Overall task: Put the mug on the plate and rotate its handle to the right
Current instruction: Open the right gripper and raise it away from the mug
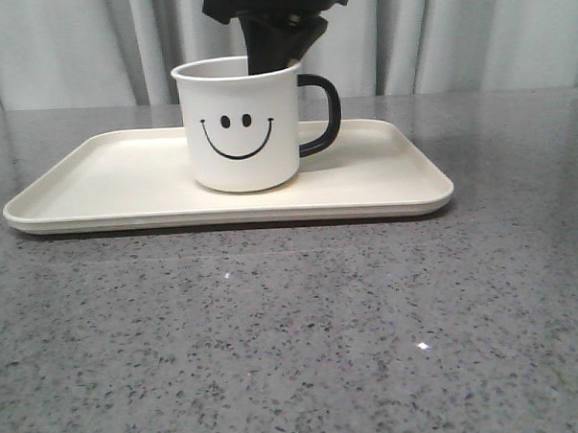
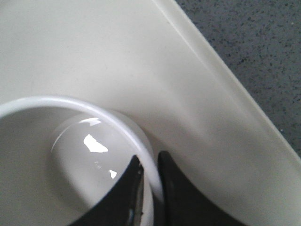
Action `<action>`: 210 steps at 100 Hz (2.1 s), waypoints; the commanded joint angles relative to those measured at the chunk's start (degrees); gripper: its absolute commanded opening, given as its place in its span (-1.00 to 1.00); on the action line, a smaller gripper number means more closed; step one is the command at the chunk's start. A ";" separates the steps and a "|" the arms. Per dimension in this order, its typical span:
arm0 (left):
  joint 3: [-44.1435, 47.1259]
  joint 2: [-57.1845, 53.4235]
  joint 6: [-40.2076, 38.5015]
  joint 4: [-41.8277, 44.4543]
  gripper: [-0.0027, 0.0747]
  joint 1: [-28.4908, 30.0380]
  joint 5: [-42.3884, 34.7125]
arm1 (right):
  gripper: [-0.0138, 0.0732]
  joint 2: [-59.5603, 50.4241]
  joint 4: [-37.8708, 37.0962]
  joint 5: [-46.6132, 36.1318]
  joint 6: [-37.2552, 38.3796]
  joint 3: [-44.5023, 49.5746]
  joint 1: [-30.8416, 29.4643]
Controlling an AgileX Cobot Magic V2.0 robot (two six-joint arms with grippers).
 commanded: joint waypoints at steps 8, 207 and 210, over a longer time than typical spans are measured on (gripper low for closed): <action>-1.13 -0.87 -0.57 0.32 -0.98 0.12 -1.27 | -0.30 -3.11 0.55 -1.07 -0.31 -1.82 -0.26; -1.13 -0.87 -2.01 0.32 -0.98 0.12 -1.38 | -0.84 -68.27 3.29 -32.45 10.84 32.27 -36.67; -1.13 -0.87 -2.01 0.32 -0.98 0.12 -1.38 | -0.85 -70.23 3.29 -33.71 11.14 35.56 -36.85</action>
